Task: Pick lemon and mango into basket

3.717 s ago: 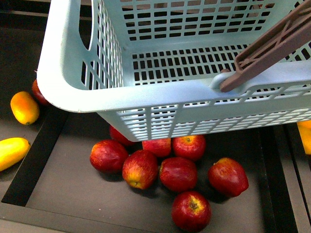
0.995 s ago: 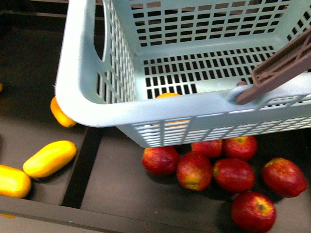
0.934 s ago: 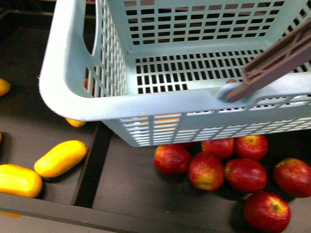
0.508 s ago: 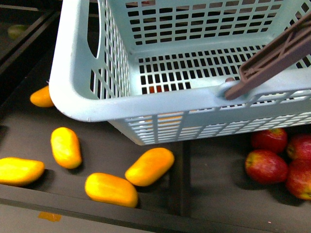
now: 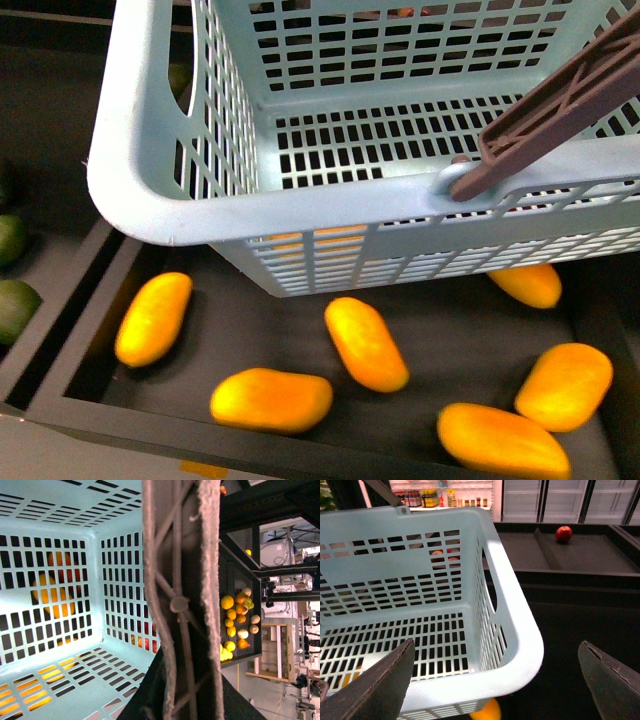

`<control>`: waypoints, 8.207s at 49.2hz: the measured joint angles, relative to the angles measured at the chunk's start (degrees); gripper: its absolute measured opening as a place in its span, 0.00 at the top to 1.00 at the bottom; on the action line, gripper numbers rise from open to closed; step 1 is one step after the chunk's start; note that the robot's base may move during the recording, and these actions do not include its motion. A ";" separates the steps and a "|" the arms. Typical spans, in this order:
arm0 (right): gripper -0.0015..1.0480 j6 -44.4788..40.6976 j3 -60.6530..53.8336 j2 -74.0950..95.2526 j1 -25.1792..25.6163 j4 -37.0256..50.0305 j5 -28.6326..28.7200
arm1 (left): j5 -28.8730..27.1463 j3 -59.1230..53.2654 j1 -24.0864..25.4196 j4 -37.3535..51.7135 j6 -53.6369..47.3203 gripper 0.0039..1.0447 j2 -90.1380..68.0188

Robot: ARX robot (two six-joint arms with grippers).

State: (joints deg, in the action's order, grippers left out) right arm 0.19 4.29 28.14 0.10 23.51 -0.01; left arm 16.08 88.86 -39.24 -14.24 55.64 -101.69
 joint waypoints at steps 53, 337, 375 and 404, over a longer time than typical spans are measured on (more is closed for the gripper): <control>0.08 0.00 -0.02 0.00 -0.11 0.00 0.15 | -0.61 0.00 0.66 0.00 -0.24 0.95 0.11; 0.98 0.09 1.38 2.80 -0.31 1.33 -0.13 | -0.11 -0.22 0.07 -0.02 -0.20 0.95 -0.26; 0.98 0.09 -3.23 -11.67 -0.28 -6.84 -0.13 | -0.15 -0.22 0.09 -0.02 -0.24 0.95 -0.26; 0.98 0.09 -3.23 -27.61 -0.28 -23.26 -0.11 | -0.24 -0.22 0.09 -0.02 -0.22 0.95 -0.26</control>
State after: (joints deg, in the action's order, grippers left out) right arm 0.27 1.06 0.54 -0.19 0.25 -0.12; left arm 15.84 88.64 -39.16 -14.26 55.42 -101.95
